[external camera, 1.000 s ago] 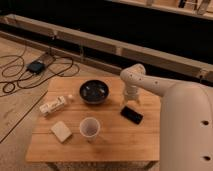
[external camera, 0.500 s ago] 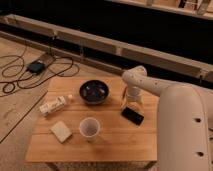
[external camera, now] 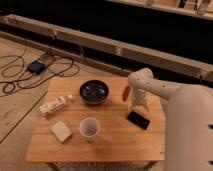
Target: Push the eraser across the table
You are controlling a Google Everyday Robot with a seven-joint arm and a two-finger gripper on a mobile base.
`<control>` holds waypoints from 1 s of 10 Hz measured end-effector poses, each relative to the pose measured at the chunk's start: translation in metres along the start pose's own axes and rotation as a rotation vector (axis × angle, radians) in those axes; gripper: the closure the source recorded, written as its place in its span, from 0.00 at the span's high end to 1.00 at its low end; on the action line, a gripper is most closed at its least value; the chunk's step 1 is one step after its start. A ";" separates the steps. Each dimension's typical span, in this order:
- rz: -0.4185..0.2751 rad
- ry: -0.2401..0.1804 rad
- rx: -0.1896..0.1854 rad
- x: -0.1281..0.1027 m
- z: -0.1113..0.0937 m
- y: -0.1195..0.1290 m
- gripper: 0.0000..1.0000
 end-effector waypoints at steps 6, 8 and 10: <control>0.072 -0.035 -0.029 -0.041 0.007 0.030 0.71; 0.097 -0.045 -0.040 -0.052 0.008 0.041 0.71; 0.128 -0.058 -0.061 -0.067 0.011 0.057 0.71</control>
